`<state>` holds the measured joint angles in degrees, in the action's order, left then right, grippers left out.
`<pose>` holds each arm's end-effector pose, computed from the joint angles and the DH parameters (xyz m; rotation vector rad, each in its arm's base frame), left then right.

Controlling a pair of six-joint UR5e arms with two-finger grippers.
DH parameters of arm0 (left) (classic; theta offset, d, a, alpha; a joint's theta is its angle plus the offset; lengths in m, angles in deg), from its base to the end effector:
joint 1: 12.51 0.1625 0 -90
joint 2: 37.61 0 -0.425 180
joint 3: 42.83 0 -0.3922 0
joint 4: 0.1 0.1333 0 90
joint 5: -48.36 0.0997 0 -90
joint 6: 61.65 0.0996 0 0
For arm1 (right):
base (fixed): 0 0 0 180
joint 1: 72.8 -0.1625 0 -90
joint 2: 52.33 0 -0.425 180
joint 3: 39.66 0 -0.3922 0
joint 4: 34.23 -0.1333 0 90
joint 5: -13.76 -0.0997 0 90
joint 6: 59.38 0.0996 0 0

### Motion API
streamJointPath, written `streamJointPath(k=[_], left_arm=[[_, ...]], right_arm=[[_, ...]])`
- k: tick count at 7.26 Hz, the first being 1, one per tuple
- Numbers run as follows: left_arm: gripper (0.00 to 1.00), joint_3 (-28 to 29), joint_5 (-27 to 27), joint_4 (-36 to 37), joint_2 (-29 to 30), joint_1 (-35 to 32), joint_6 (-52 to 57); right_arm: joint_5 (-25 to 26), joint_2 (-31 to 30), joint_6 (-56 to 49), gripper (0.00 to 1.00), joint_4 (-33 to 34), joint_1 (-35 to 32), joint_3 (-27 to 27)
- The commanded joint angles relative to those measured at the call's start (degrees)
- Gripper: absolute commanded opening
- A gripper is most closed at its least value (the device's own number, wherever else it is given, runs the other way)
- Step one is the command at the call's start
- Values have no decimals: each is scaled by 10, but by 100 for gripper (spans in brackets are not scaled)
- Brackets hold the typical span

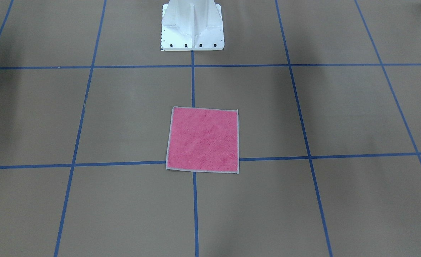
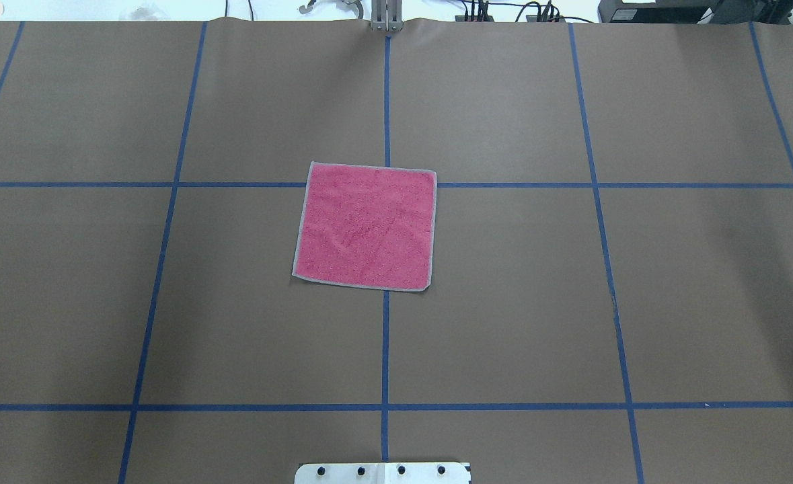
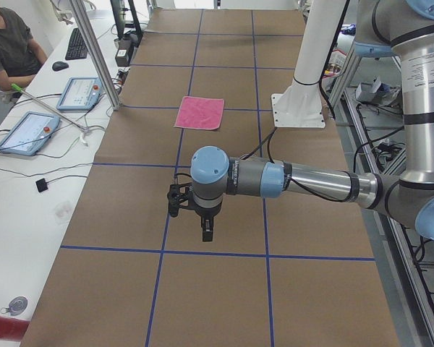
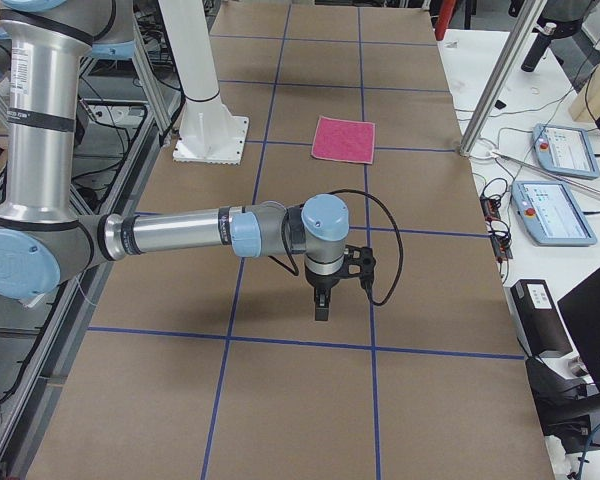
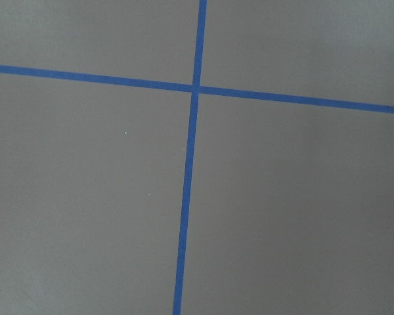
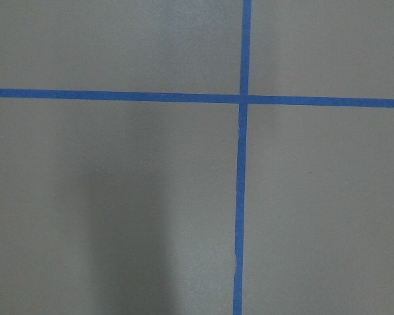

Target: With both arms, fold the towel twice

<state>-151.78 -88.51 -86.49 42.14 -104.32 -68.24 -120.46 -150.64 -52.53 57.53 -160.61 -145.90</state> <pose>-0.0738 -0.4153 0.5804 0.0497 0.8206 -0.1019 0.0472 -0.4359 0.5892 0.0412 -0.7767 0.0356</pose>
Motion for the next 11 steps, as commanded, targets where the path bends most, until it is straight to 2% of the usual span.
streamJointPath(k=[1,10,11], left_arm=[[100,3,0,0,0,1,-3],[100,29,-6,-12,-7,1,-39],[100,36,-20,-18,-7,1,-38]], right_arm=[[-12,-7,0,100,-1,-10,1],[-11,-12,3,100,-6,-9,2],[-12,-12,3,100,-8,-8,5]])
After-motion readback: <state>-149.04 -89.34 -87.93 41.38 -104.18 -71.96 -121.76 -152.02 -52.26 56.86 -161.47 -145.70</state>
